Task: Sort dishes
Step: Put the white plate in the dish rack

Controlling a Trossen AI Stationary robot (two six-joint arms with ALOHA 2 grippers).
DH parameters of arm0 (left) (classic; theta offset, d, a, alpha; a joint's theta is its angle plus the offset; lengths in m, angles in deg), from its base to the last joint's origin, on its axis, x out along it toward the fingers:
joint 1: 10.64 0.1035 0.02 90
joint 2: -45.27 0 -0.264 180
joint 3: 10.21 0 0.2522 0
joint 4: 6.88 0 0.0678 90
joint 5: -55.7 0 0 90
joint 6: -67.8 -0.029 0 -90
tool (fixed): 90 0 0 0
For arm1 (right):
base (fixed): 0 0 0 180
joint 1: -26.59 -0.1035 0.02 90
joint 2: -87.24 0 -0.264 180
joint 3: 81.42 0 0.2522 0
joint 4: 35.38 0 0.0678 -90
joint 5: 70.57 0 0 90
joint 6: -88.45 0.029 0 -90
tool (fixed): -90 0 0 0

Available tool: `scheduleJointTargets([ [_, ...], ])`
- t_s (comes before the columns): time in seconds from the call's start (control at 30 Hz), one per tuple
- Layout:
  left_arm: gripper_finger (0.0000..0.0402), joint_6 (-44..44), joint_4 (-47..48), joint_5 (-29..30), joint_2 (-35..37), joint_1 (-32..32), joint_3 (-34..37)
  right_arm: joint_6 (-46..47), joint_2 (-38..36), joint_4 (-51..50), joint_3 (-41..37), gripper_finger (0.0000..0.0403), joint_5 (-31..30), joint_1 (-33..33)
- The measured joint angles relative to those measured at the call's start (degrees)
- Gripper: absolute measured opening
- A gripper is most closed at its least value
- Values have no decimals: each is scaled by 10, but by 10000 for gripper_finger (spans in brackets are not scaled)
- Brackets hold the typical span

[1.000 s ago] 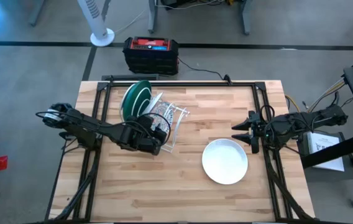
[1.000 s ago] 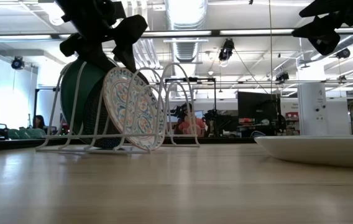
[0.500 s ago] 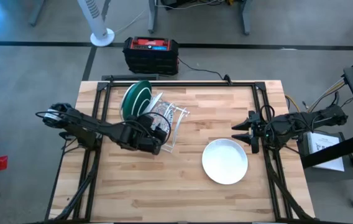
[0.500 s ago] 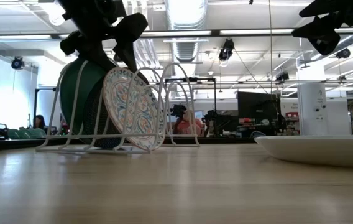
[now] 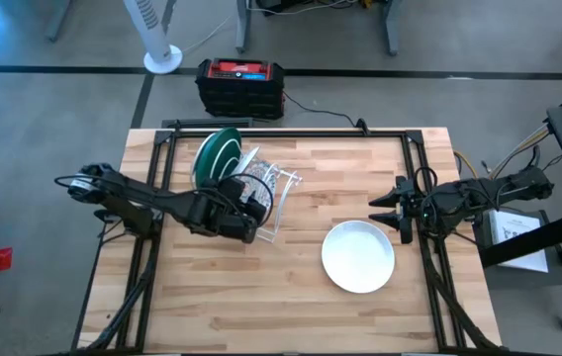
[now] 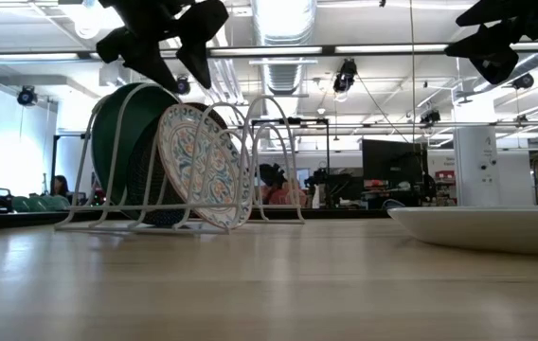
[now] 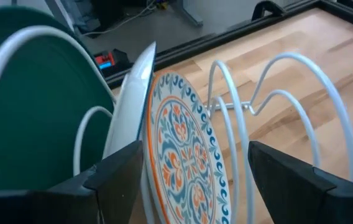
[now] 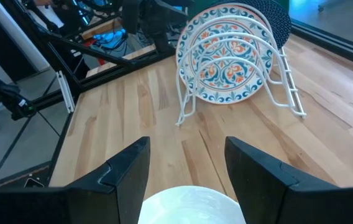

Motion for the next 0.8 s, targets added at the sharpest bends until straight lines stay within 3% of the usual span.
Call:
scheduleJointTargets([
  [0.33, 279, -78, 6, 1, 0, 0, -61, 5, 0, -3, 0, 199, 0, 0],
  [0.57, 279, -254, -111, -87, -21, -5, -110, 75, 13, -94, 0, 199, 16, 0],
  [0.8, 279, -338, -116, -125, -88, -7, -192, 137, 47, -130, -12, 199, 46, 0],
])
